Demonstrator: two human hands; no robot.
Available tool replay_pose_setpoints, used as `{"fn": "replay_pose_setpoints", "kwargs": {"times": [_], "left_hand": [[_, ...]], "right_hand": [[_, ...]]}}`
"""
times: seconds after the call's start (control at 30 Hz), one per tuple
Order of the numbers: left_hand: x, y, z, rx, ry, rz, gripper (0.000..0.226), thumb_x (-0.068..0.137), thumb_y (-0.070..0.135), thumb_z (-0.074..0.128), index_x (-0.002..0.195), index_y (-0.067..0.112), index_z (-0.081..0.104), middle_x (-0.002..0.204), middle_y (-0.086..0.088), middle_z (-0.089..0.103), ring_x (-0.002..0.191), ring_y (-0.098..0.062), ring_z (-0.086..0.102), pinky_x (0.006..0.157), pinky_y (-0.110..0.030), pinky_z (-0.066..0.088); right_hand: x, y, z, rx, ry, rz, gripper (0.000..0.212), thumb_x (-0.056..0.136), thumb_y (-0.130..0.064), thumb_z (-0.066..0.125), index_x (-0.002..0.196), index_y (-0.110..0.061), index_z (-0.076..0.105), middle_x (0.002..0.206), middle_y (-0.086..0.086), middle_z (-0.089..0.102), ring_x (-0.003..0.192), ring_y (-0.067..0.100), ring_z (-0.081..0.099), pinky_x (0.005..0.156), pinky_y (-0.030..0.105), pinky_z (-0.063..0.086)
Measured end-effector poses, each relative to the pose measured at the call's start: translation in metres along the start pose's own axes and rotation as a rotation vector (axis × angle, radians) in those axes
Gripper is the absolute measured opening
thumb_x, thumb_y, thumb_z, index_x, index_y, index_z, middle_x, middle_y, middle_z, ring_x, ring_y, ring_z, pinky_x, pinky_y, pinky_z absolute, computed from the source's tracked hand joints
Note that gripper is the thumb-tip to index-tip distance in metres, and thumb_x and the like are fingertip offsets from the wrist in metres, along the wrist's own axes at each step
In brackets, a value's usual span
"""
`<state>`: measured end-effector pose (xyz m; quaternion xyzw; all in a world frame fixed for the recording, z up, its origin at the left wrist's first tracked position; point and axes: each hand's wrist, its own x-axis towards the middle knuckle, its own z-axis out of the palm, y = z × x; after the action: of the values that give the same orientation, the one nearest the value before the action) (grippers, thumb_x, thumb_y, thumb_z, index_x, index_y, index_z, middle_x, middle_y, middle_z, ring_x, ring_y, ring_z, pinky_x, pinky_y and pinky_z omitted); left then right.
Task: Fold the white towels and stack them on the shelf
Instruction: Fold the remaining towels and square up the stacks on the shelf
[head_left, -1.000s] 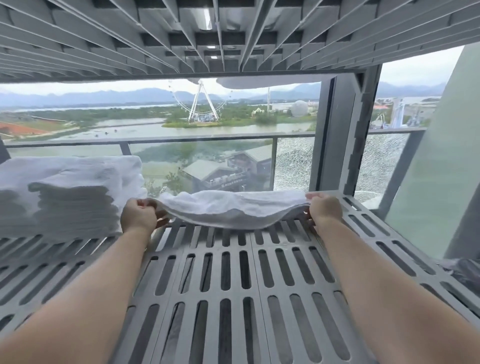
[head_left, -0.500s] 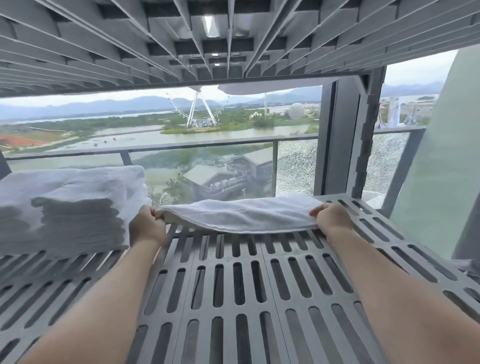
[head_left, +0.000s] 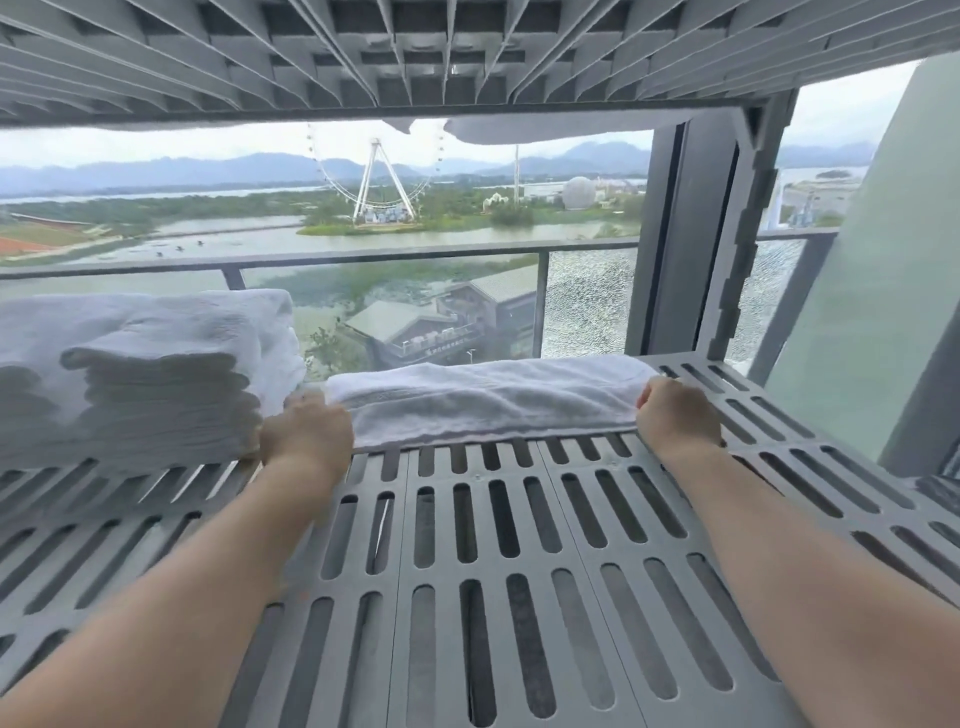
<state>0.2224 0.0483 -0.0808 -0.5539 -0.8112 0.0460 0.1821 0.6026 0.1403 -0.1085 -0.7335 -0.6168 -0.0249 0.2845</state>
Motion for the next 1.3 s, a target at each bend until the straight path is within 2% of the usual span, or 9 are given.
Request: {"fn": "replay_pose_setpoints", "kwargs": {"times": [0.13,0.23,0.3,0.4,0.5,0.7,0.87,1.03,1.3], "left_hand": [[-0.005,0.034,-0.016,-0.234,0.268,0.241,0.031,0.09,0.014,0.054,0.118,0.021,0.068,0.121,-0.003,0.061,0.11,-0.026,0.059,0.079,-0.038,0.055],[-0.012,0.059,-0.008,-0.515,0.18,0.414,0.028,0.096,0.036,0.056,0.122,0.028,0.065,0.125,0.004,0.062,0.116,-0.023,0.059,0.088,-0.041,0.054],[-0.009,0.065,-0.001,-0.538,0.182,0.421,0.022,0.097,0.038,0.056,0.115,0.03,0.066,0.12,0.005,0.064,0.115,-0.02,0.059,0.087,-0.041,0.055],[-0.005,0.068,0.006,-0.593,0.219,0.408,0.016,0.096,0.038,0.06,0.108,0.029,0.066,0.11,0.005,0.064,0.106,-0.019,0.06,0.081,-0.039,0.056],[-0.001,0.069,0.01,-0.722,0.159,0.357,0.012,0.094,0.034,0.065,0.101,0.024,0.066,0.099,0.004,0.063,0.098,-0.018,0.059,0.082,-0.037,0.053],[0.01,0.06,0.008,-0.947,-0.034,0.276,0.011,0.087,0.028,0.076,0.082,0.028,0.065,0.084,0.013,0.064,0.081,-0.008,0.059,0.067,-0.023,0.041],[0.009,0.05,0.012,-0.947,-0.059,0.343,0.01,0.087,0.024,0.074,0.081,0.027,0.067,0.087,0.009,0.066,0.083,-0.009,0.061,0.073,-0.028,0.044],[0.003,0.044,0.011,-0.794,0.035,0.482,0.011,0.089,0.018,0.069,0.087,0.026,0.061,0.093,0.005,0.061,0.092,-0.016,0.056,0.083,-0.031,0.046],[-0.008,0.036,0.01,-0.564,0.255,0.698,0.008,0.092,0.023,0.067,0.097,0.019,0.064,0.108,0.0,0.061,0.11,-0.02,0.053,0.089,-0.038,0.052]], "right_hand": [[-0.009,-0.004,0.001,-0.102,0.049,-0.01,0.029,0.091,0.0,0.041,0.101,-0.005,0.068,0.108,0.018,0.063,0.098,0.034,0.059,0.083,0.04,0.051],[-0.015,-0.002,-0.005,-0.282,0.157,-0.053,0.024,0.091,-0.006,0.047,0.09,-0.011,0.07,0.116,0.016,0.057,0.11,0.035,0.049,0.097,0.044,0.043],[-0.015,-0.002,-0.007,-0.247,0.125,-0.237,0.02,0.088,-0.012,0.053,0.087,-0.02,0.07,0.112,0.007,0.059,0.109,0.029,0.05,0.098,0.044,0.043],[-0.019,-0.009,-0.005,-0.022,-0.158,-0.449,0.015,0.091,-0.025,0.058,0.102,-0.029,0.067,0.105,-0.002,0.062,0.102,0.019,0.058,0.093,0.043,0.051],[-0.021,-0.014,-0.002,-0.013,-0.148,-0.523,0.022,0.091,-0.046,0.061,0.107,-0.03,0.065,0.099,-0.004,0.061,0.1,0.016,0.057,0.089,0.041,0.053],[-0.021,-0.022,0.002,0.058,-0.093,-0.575,0.015,0.092,-0.029,0.067,0.097,-0.015,0.071,0.091,0.003,0.064,0.096,0.02,0.057,0.087,0.034,0.051],[-0.025,-0.016,-0.001,0.045,-0.009,-0.595,0.014,0.092,-0.014,0.06,0.083,-0.012,0.07,0.08,0.002,0.062,0.085,0.021,0.058,0.068,0.028,0.045],[-0.032,-0.014,-0.009,0.07,-0.064,-0.594,0.011,0.089,-0.014,0.064,0.082,-0.012,0.072,0.083,0.001,0.065,0.082,0.016,0.056,0.071,0.023,0.041],[-0.043,-0.022,-0.019,-0.022,0.126,-0.728,0.007,0.074,-0.006,0.063,0.069,-0.008,0.058,0.071,0.005,0.055,0.071,0.024,0.054,0.058,0.033,0.05]]}}
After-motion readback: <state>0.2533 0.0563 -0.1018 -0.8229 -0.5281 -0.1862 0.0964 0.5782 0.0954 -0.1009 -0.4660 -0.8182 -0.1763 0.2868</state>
